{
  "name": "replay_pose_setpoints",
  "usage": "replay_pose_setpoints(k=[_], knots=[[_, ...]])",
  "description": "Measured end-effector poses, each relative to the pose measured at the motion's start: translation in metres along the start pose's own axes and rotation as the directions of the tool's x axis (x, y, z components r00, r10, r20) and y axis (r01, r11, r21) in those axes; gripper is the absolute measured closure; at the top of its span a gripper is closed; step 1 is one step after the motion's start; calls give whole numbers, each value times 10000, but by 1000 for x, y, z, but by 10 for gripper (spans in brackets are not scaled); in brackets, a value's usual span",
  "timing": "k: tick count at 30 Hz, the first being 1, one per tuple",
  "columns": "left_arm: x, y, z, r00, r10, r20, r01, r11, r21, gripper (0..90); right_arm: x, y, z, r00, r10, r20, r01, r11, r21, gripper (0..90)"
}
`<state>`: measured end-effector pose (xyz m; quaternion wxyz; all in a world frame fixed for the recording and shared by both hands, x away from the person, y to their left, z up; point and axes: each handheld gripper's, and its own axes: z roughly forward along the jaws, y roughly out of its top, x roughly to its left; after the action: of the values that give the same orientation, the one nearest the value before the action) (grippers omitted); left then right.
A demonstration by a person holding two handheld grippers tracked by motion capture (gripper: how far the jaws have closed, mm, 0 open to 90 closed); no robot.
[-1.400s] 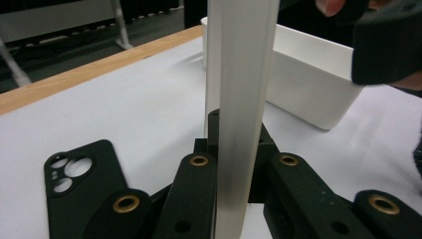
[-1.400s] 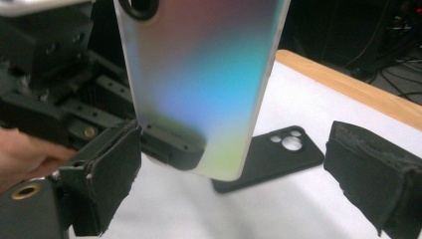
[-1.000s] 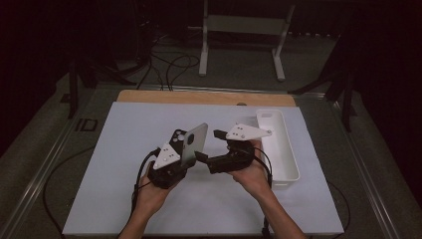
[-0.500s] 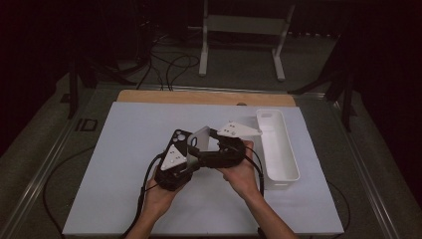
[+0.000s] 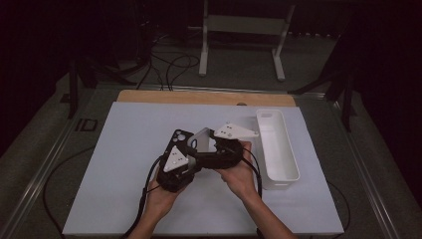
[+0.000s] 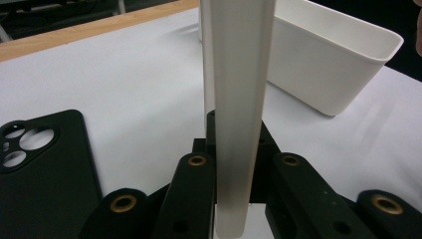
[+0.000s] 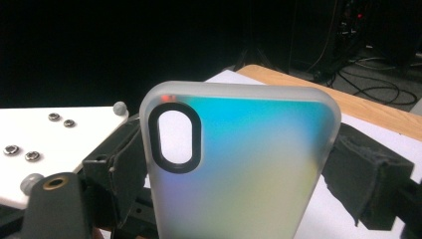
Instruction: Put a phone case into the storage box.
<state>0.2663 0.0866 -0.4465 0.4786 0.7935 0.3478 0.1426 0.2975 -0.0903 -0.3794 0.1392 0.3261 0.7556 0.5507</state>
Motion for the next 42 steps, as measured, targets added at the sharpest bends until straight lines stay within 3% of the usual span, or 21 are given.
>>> replay_pose_setpoints(k=[5,11,12,13,16,17,20,23,27,35,42], knots=[[2,0,-3,9998,189,-51,-189,9997,-178,753,0,0,-1,10000,-15,-18,15,10000,-55,167],[5,0,-9,9994,313,-162,-318,9990,-318,504,-2,0,-2,10000,8,43,-8,10000,-69,166],[6,0,-10,9993,341,-182,-347,9987,-365,504,-3,0,-3,10000,-10,63,11,10000,-90,167],[8,0,-13,9992,265,-297,-279,9985,-461,414,-4,0,-4,9999,5,125,-3,9999,-130,166],[11,1,-17,9987,135,-493,-165,9981,-602,291,-5,1,-5,9999,65,153,-63,9999,-151,166],[12,1,-19,9982,63,-604,-103,9977,-665,291,-6,1,-6,9998,21,175,-19,9999,-108,166],[19,1,-26,9955,-112,-938,31,9963,-858,158,-7,1,-8,9998,41,214,-38,9999,-132,166],[22,2,-30,9942,-154,-1067,55,9957,-929,85,-8,1,-8,9998,41,189,-39,9999,-114,166],[27,1,-36,9905,-101,-1370,-28,9956,-936,19,-10,1,-8,9999,8,163,-7,10000,-68,166],[45,-2,-55,9844,-266,-1737,22,9903,-1393,5,-16,1,-13,9992,62,403,-57,9999,-117,166],[59,-24,-71,9742,-542,-2190,155,9846,-1744,4,-22,2,-19,9982,-45,606,52,9999,-123,166]])
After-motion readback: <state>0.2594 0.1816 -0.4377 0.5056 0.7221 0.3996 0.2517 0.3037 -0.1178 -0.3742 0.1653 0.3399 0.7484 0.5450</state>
